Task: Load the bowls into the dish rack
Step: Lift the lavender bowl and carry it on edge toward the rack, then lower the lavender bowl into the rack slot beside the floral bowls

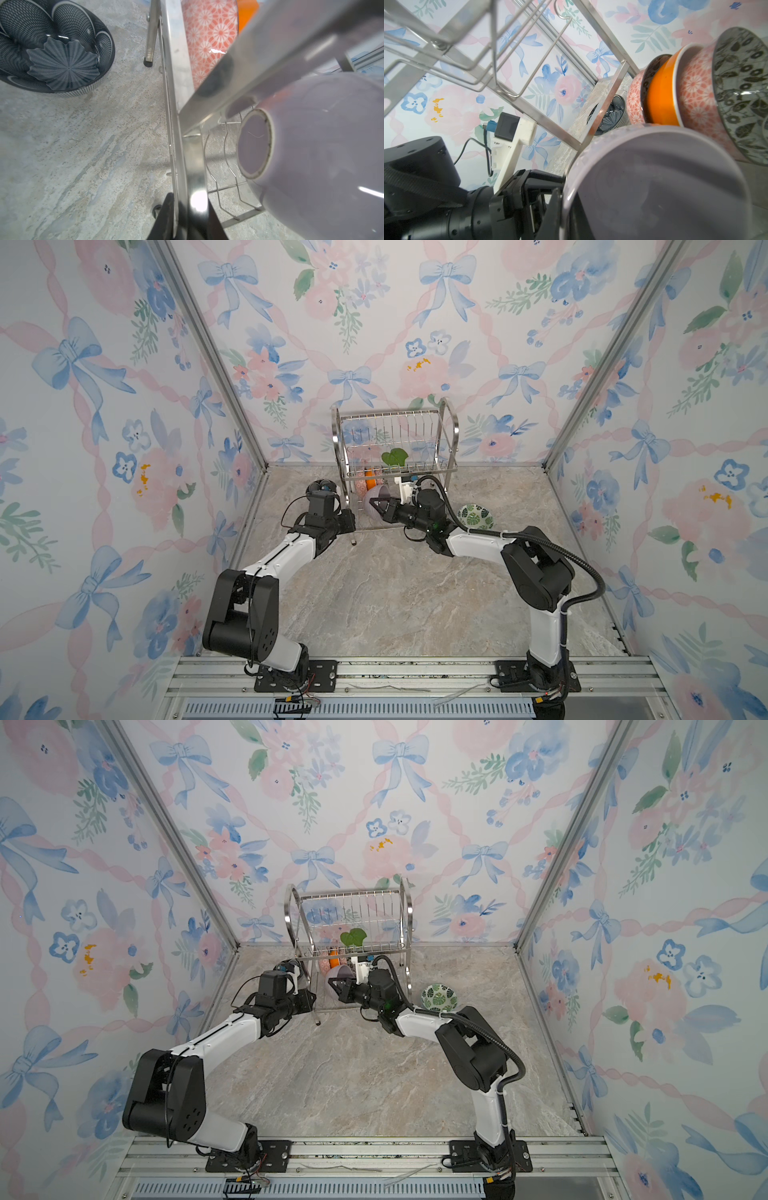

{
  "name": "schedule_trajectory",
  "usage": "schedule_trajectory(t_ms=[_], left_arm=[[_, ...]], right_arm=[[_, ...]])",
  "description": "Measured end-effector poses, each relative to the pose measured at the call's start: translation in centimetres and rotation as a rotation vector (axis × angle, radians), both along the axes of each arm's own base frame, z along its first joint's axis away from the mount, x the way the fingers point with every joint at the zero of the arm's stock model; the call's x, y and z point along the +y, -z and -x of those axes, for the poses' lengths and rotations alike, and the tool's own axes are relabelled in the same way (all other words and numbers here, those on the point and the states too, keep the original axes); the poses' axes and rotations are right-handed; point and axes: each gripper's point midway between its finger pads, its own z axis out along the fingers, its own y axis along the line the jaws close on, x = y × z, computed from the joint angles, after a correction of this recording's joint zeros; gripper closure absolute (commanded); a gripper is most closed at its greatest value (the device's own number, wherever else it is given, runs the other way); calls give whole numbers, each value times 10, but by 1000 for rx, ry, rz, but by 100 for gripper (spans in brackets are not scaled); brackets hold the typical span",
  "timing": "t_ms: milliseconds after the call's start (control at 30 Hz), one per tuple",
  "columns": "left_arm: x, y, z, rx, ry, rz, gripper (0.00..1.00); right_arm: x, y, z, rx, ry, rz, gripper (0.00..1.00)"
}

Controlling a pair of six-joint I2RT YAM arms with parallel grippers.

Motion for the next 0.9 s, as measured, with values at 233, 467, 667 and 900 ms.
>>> schedule_trajectory(t_ms=[233, 467, 667, 900], left_arm=[[0, 0, 0, -10, 18, -20, 90], [0, 0, -1, -20, 34, -38, 99], [0, 0, -3, -27, 39, -44, 100], [0, 0, -4, -32, 45, -52, 100]], right_arm=[[11, 18, -13, 37, -11, -48, 100], [19, 35, -21, 71, -51, -92, 100], [27, 34, -24, 78, -89, -148, 100], [25, 33, -25, 84, -109, -175, 100]])
